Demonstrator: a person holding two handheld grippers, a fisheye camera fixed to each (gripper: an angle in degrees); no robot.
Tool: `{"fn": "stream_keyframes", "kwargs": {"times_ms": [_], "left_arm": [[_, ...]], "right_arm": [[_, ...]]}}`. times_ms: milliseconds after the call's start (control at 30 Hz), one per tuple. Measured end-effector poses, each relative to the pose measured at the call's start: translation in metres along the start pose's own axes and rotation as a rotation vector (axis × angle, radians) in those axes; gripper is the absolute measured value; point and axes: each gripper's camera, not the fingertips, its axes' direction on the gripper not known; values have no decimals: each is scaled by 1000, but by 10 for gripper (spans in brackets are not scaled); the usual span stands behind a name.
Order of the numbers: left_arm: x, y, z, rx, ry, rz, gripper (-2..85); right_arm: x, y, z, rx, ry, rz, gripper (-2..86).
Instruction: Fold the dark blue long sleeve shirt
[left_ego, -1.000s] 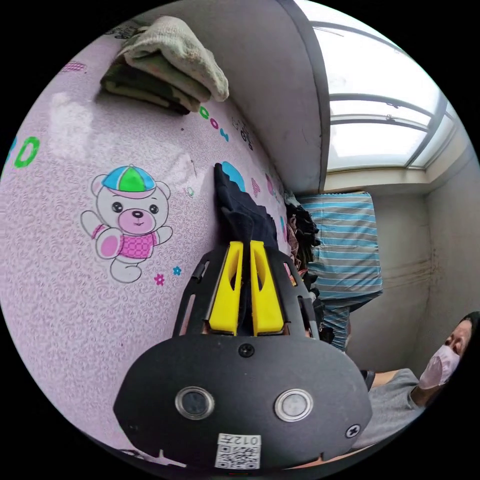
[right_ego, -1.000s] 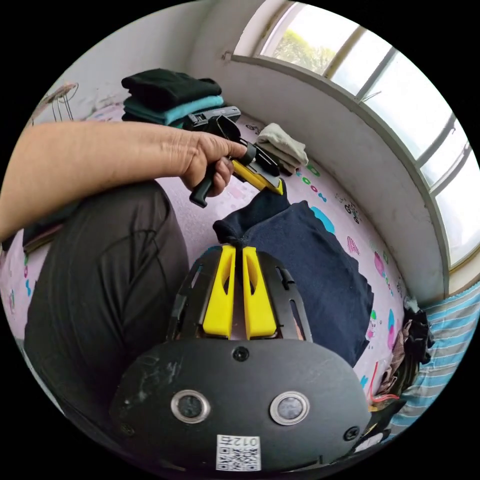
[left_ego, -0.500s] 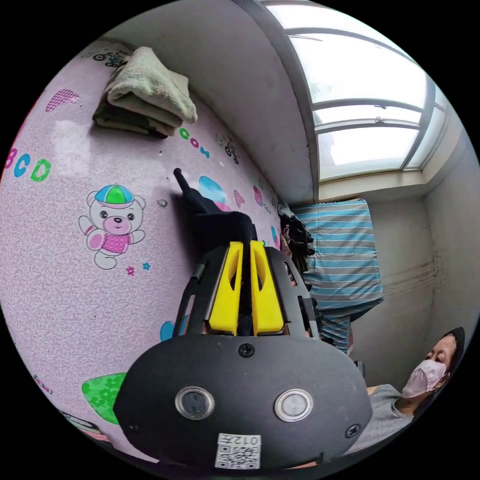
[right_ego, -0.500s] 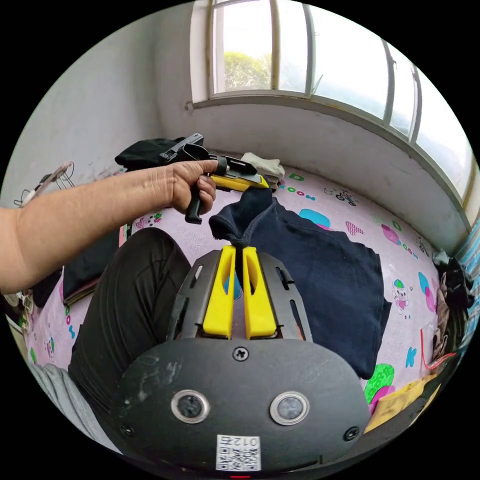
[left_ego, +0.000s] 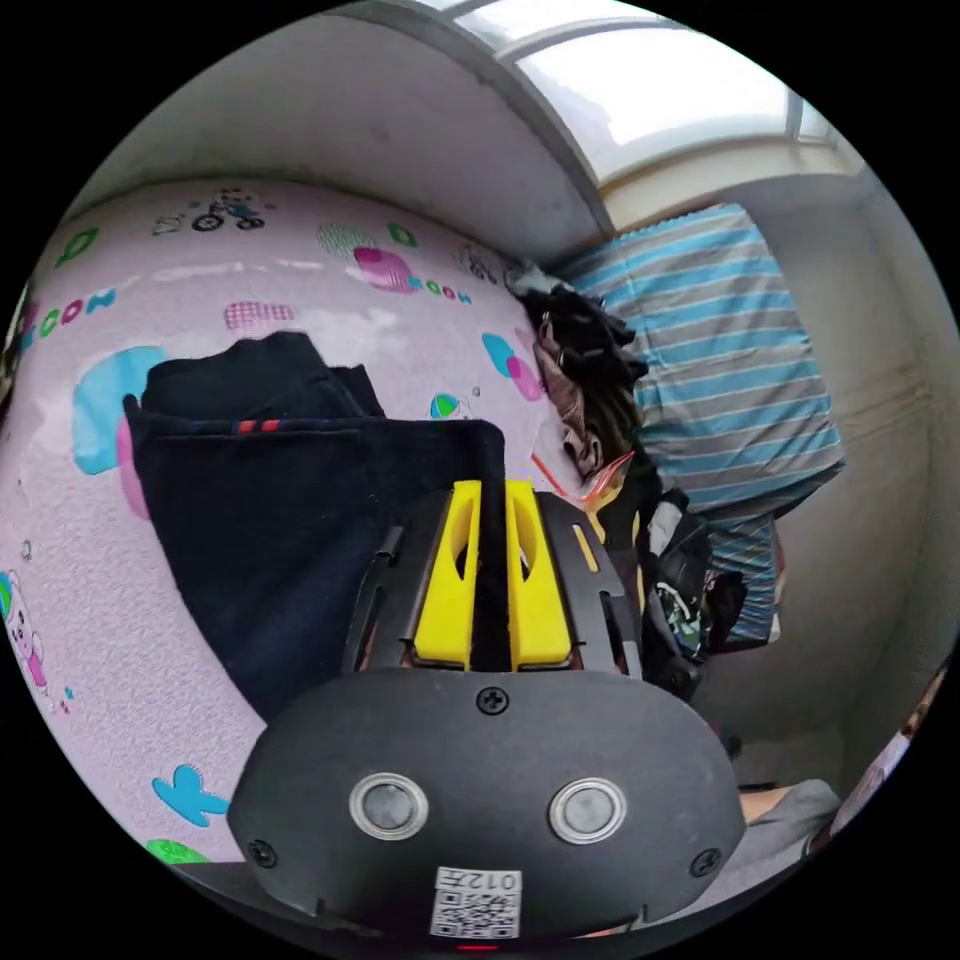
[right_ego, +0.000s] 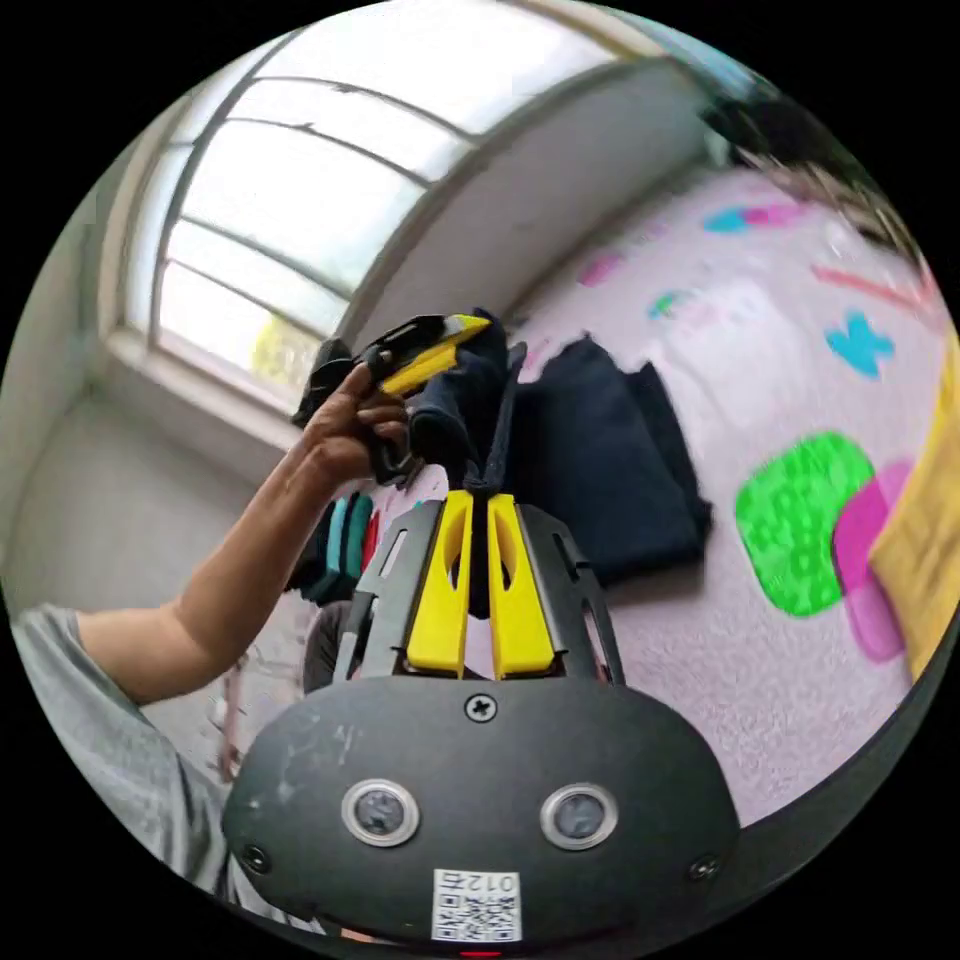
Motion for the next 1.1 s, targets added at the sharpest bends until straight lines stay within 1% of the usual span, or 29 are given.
{"fn": "stream_keyframes", "kwargs": {"times_ms": [33, 67, 100, 167, 267, 300, 367, 433, 467, 533, 667, 733, 800, 867, 967, 1100], "left_arm": [[8, 1, 36, -36, -10, 5, 20], [12, 2, 50, -48, -6, 11, 20], [18, 7, 68, -51, 1, 12, 22], [30, 20, 79, -47, 10, 57, 26], [49, 59, 76, -99, -74, 177, 36], [55, 82, 71, -116, -132, 214, 41], [62, 121, 65, -139, -231, 239, 52], [73, 174, 70, -151, -381, 256, 70], [77, 187, 74, -151, -412, 260, 76], [93, 225, 104, -182, -529, 294, 95], [111, 249, 163, -242, -639, 294, 117], [116, 256, 201, -272, -756, 259, 125], [115, 258, 223, -294, -788, 226, 125], [113, 259, 241, -303, -780, 200, 119], [112, 257, 262, -284, -754, 185, 95], [113, 247, 292, -331, -748, 174, 49]], "right_arm": [[54, 4, 1, -16, -18, 129, 0], [99, 9, 6, -35, -32, 240, 1], [118, 12, 8, -41, -41, 281, 2], [162, 20, 16, -53, -99, 347, 3], [182, 23, 26, -48, -117, 352, 3], [185, 24, 28, -50, -116, 355, 3], [197, 25, 35, -43, -128, 373, 3], [203, 26, 39, -41, -121, 379, 3], [206, 26, 42, -44, -108, 377, 3], [212, 26, 47, -47, -96, 388, 4], [220, 27, 57, -45, -86, 408, 4], [221, 27, 60, -43, -80, 407, 4], [223, 28, 64, -39, -85, 412, 4], [225, 29, 69, -34, -91, 412, 4], [229, 31, 78, -35, -92, 408, 3], [239, 29, 91, -55, -101, 441, 1]]}}
